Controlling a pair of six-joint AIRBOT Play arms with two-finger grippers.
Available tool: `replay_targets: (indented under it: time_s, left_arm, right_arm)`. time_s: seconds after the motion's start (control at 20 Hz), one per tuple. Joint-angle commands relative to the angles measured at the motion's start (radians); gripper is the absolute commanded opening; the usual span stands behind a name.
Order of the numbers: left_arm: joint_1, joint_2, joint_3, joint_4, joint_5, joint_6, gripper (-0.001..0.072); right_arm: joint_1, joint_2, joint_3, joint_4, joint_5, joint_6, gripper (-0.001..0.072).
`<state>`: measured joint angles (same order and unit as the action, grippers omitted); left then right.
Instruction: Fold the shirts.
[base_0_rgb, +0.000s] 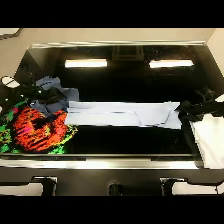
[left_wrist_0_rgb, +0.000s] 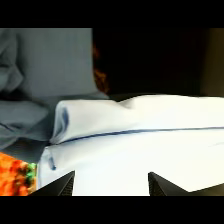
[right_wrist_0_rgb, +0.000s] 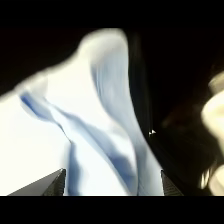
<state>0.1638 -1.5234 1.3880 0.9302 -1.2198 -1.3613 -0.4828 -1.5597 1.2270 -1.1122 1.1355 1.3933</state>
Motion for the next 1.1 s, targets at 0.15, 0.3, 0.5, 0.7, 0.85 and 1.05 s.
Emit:
replay_targets:
  time_s: [0.15,0.3,0.5,0.7,0.85,1.05]
  left_arm:
    - [-0.056,0.082,0.005,0.000,-0.003,-0.001,0.0549]
    - [-0.093,0.077,0.003,0.000,-0.003,-0.011,0.0549]
    - [-0.135,0.077,0.003,0.000,-0.003,-0.011,0.0549]
    - [-0.169,0.077,0.003,0.000,-0.003,-0.011,0.0549]
    - [-0.195,0.077,0.003,0.000,-0.003,-0.011,0.0548]
    - [-0.217,0.077,0.003,0.000,-0.003,-0.012,0.0548]
  right_arm:
    - [-0.018,-0.121,0.006,0.120,0.058,-0.048,0.0709]
    - [-0.018,-0.159,0.005,0.241,0.086,-0.103,0.0708]
    - [-0.018,-0.185,0.005,0.274,0.146,-0.116,0.0705]
    - [-0.018,-0.192,0.005,0.283,0.192,-0.118,0.0666]
    - [0.004,-0.192,0.002,0.289,0.214,-0.118,0.0630]
    - [0.131,-0.192,-0.002,0.285,0.198,-0.152,0.0532]
